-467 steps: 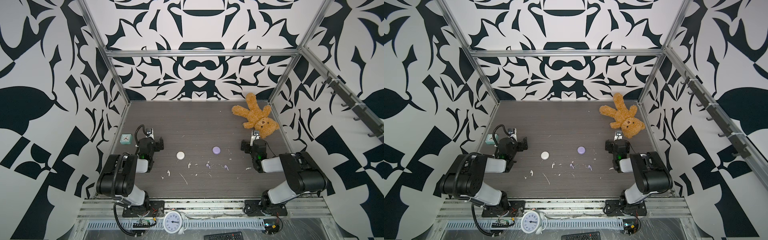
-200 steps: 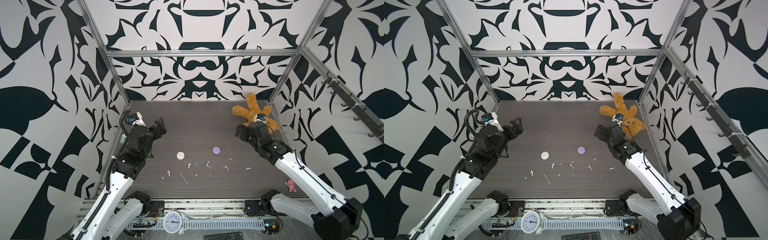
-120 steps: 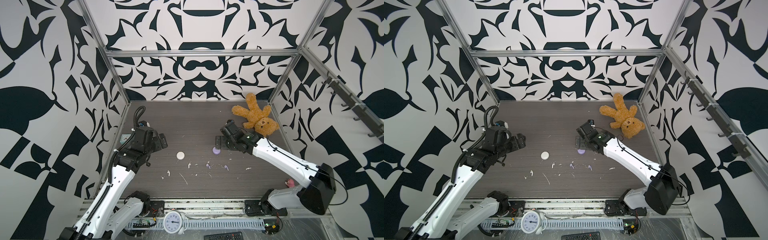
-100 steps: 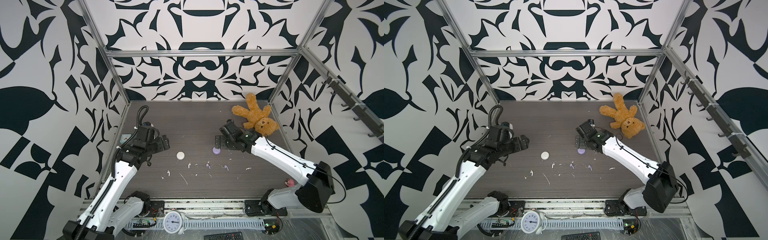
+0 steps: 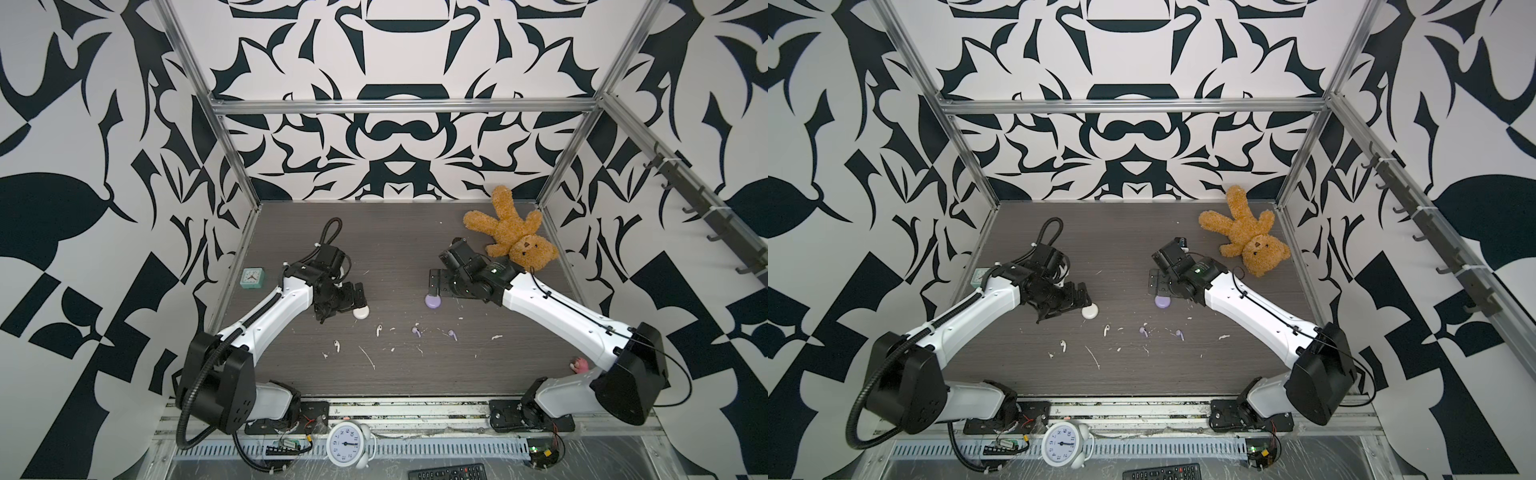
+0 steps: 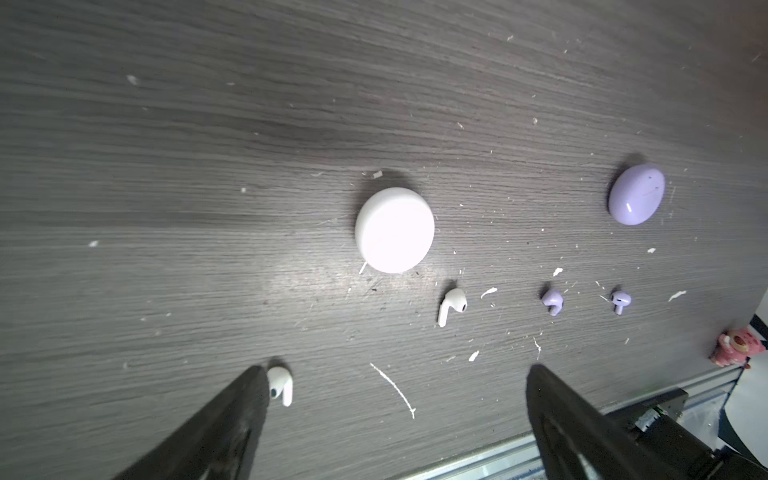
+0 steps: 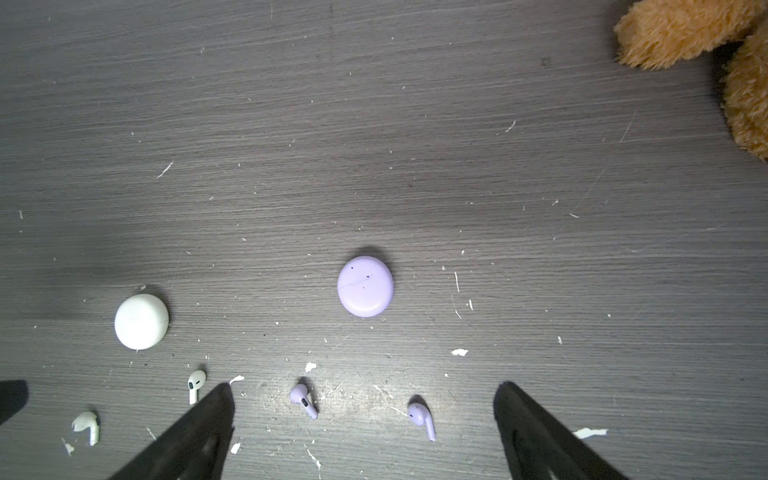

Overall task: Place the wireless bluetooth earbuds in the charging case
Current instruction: 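Lower the left gripper over the white case while the right hovers near lilac case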

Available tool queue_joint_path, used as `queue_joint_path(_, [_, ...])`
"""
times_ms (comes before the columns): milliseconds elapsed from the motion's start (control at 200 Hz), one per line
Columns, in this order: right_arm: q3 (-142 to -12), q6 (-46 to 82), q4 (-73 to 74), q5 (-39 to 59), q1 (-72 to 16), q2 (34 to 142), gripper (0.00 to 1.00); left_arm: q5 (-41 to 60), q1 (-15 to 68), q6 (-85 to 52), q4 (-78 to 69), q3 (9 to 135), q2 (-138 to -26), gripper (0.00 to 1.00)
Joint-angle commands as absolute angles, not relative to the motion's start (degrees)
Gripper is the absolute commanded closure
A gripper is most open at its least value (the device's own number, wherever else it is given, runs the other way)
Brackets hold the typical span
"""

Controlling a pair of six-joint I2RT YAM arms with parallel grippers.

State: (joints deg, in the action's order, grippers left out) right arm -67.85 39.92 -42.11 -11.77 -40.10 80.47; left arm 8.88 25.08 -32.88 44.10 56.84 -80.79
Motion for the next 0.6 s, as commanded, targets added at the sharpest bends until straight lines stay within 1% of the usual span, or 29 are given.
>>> queue_joint_path(0, [-67.44, 38.39, -41.53, -13.14, -39.98, 77.55, 0.01, 6.59, 26.76, -35.64, 46.31, 59.87, -84.62, 0.01])
queue_joint_path(215, [-66.03, 37.84, -41.48, -14.04, -39.99, 74.72, 0.01, 0.22, 30.25, -35.34, 49.45, 65.32, -92.87, 0.01])
queue_joint_path(435, [-64.91, 37.57, -41.66, -14.30, -39.99, 72.23, 0.01, -2.39, 33.59, -35.78, 50.63, 68.09, -98.47, 0.01])
queue_joint_path(595, [-64.28, 37.62, -41.40, -14.50, -39.99, 71.24, 0.01, -3.40, 33.84, -36.97, 50.81, 68.57, -100.83, 0.01])
